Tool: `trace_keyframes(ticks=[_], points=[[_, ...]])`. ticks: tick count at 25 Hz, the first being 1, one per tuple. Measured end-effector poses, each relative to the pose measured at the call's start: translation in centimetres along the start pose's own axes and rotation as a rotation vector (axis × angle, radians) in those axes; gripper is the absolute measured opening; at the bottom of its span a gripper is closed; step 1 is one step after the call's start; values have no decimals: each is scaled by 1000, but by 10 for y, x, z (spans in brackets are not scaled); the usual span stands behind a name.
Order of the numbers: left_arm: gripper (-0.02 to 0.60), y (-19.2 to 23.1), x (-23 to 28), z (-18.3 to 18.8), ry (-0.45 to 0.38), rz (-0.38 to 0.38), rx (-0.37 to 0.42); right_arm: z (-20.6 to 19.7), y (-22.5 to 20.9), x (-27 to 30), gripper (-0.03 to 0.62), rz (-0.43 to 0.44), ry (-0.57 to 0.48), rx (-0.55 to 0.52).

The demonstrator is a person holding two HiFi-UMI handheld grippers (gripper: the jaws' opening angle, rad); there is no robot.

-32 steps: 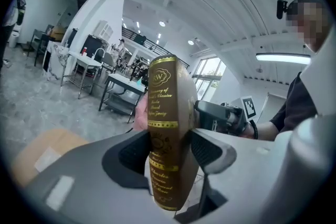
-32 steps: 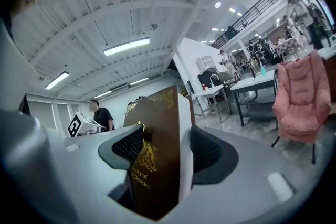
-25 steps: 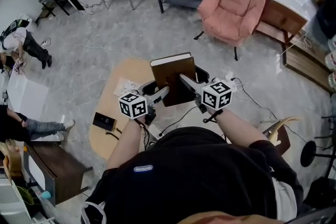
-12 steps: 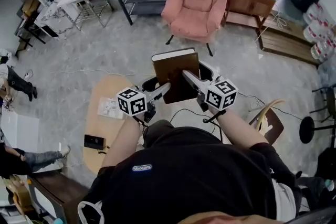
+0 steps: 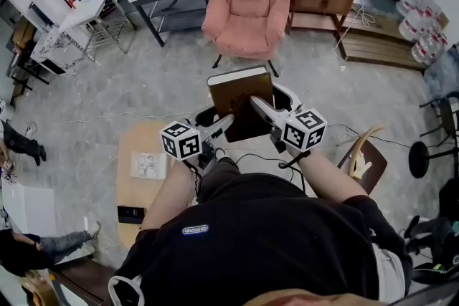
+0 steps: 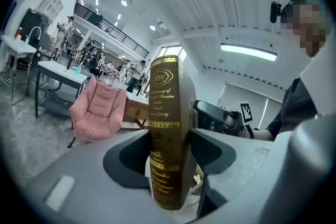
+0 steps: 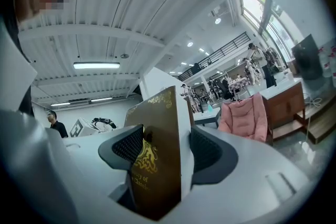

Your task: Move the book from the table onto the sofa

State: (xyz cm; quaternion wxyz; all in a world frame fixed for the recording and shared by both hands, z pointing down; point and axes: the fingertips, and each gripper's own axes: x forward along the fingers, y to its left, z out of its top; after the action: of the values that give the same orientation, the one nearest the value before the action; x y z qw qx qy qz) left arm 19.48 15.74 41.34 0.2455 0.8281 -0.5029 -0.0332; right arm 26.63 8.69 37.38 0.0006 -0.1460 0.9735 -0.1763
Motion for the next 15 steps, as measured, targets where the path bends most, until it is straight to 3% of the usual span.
trace_keyframes(ticks=[5,15], points=[[247,41,10,15,-18,-37,-8,5,-16,39,295,-26,-7,-13],[244,153,-3,89,-39,-71,11,35,-28,167,295,-46,-39,-26]])
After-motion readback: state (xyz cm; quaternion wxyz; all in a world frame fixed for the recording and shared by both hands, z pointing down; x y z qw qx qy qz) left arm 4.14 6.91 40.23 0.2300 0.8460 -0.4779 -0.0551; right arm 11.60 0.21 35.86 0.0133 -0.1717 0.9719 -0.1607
